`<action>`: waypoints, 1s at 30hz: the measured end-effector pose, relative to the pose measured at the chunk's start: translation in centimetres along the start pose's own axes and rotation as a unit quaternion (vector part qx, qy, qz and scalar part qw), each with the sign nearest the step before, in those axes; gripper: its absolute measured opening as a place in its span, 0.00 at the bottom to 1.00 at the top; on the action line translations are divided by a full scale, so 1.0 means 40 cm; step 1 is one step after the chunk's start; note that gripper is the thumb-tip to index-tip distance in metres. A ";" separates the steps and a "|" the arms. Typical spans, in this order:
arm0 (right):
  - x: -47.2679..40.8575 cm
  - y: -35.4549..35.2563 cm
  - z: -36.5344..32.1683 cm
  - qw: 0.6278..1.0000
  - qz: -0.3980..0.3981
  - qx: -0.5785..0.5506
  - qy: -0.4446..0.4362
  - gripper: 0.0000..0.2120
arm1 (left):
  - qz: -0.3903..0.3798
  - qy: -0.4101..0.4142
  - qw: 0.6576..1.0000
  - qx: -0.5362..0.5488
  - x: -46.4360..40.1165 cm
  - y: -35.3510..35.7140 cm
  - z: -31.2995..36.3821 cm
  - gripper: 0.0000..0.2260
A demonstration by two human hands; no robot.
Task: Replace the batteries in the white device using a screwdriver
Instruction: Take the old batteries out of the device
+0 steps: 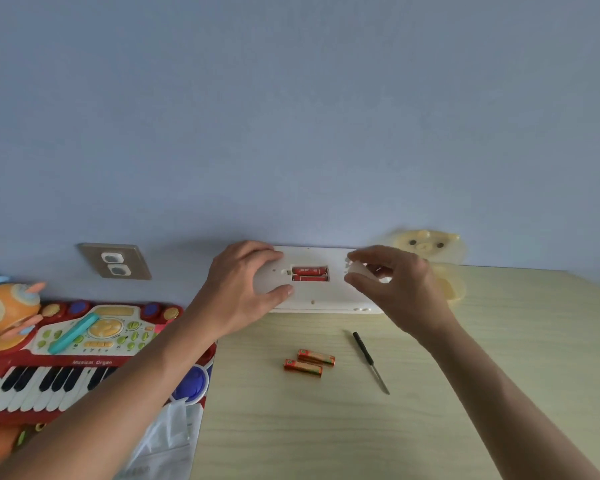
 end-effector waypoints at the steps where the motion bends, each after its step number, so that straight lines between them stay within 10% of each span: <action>1: 0.033 -0.022 0.025 1.000 0.009 0.023 0.009 0.11 | 0.000 0.002 1.000 -0.003 -0.001 -0.001 0.002 0.29; 21: 0.184 -0.067 0.101 0.986 0.069 0.153 0.000 0.18 | -0.050 0.043 0.997 -0.026 -0.018 0.000 0.040 0.26; 30: -0.021 0.110 0.055 0.991 -0.111 0.068 -0.028 0.31 | -0.200 0.103 0.974 0.028 -0.096 0.084 0.125 0.17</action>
Point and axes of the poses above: each hand's wrist, its own x-axis away from the middle knuckle, its own y-axis out of the palm, z = x × y, the point moved 8 cm from there along -x, towards the middle knuckle, and after that the axes turned 3 degrees about z, right-handed, at the moved point
